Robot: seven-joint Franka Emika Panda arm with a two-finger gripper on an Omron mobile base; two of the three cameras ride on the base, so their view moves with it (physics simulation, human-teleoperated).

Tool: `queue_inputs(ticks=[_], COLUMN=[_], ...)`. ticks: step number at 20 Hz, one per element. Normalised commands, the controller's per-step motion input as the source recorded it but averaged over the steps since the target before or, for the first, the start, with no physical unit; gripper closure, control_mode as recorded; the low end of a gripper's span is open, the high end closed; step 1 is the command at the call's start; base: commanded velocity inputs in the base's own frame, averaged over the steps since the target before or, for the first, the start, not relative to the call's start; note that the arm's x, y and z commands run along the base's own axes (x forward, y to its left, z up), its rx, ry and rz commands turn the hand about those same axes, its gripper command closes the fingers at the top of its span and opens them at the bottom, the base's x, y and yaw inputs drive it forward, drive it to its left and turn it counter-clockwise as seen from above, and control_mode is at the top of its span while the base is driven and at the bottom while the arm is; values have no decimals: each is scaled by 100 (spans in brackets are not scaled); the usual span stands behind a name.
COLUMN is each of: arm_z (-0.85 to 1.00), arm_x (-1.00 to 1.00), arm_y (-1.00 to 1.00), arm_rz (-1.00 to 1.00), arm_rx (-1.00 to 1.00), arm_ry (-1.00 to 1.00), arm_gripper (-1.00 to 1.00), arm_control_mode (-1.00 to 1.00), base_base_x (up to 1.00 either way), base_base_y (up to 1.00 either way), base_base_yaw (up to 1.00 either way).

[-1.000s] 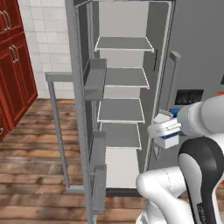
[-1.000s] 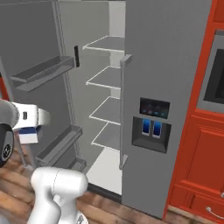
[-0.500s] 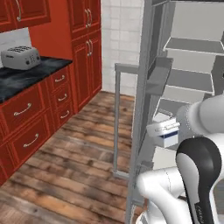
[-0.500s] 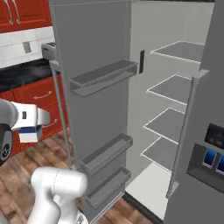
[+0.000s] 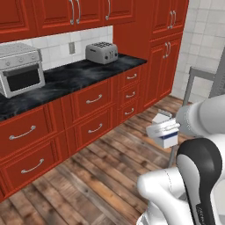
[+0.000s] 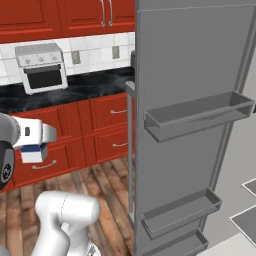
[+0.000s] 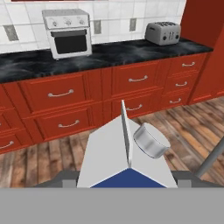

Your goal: Take a sugar cube from the saucer and place it inside the coffee. Then, grab milk from the fridge and place it next to the coffee on the counter to sweeten the coffee.

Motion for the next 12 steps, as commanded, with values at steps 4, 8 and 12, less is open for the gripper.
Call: queue_inputs(ticks=[4,8,12], arm_z=[0,0,0], arm_x=[0,0,0], arm_y=[0,0,0], arm_rz=[0,0,0], arm_rx=[0,0,0], arm_ry=[0,0,0], arm_gripper=[100,100,100], arm_control_mode=[100,100,100], base_base_x=[0,7,-9], base_base_y=[79,71,-11], base_base_yaw=[67,56,65])
